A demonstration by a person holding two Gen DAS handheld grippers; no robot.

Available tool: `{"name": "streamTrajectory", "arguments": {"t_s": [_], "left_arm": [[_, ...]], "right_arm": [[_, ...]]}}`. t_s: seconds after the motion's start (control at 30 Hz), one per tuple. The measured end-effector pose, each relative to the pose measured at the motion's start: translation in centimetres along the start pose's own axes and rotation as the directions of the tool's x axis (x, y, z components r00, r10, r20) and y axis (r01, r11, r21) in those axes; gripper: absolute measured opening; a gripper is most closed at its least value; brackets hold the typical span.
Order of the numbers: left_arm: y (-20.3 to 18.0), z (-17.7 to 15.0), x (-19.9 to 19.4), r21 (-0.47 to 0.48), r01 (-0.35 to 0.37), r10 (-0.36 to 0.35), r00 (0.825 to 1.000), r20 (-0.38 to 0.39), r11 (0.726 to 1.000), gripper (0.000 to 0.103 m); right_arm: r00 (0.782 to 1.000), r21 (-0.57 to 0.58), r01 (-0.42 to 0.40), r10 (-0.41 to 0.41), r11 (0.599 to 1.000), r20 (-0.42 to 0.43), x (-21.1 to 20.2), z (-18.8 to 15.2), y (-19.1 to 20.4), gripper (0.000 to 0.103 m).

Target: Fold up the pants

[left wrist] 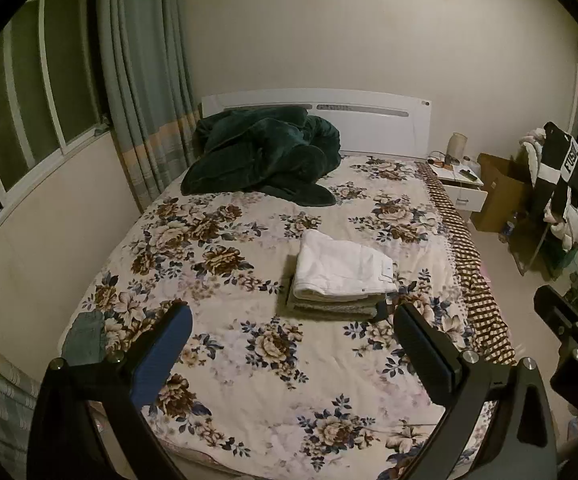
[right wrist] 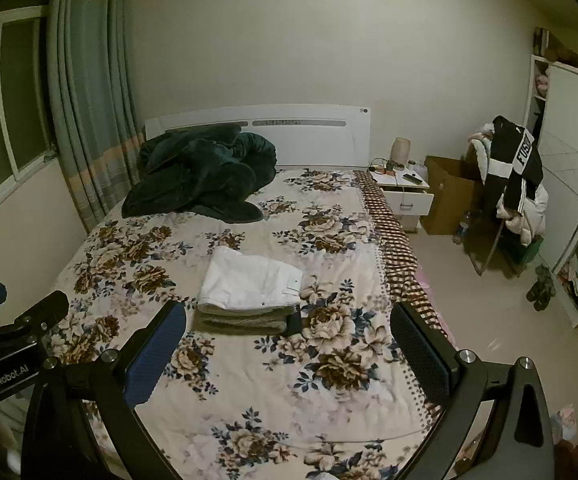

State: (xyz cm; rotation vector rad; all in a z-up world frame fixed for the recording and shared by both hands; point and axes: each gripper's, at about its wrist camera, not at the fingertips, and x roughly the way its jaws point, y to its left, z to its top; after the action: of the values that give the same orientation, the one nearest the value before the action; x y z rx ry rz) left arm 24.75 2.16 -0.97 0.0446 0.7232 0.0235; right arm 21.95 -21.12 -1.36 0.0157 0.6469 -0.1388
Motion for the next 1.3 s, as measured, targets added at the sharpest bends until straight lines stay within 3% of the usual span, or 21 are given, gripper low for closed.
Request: {"name": "streamTrajectory", "arguments": {"t_s": [1.3], "left_arm": [[-0.6,-0.6,-0.9,0.000,-0.044,0.044,0.999,0.002,0.999,0.103]], "right_arm": [[0.998,0.000,-0.042,0.042,0.999,-0.042,1.6,-0.9,-0.2,0.103]]}}
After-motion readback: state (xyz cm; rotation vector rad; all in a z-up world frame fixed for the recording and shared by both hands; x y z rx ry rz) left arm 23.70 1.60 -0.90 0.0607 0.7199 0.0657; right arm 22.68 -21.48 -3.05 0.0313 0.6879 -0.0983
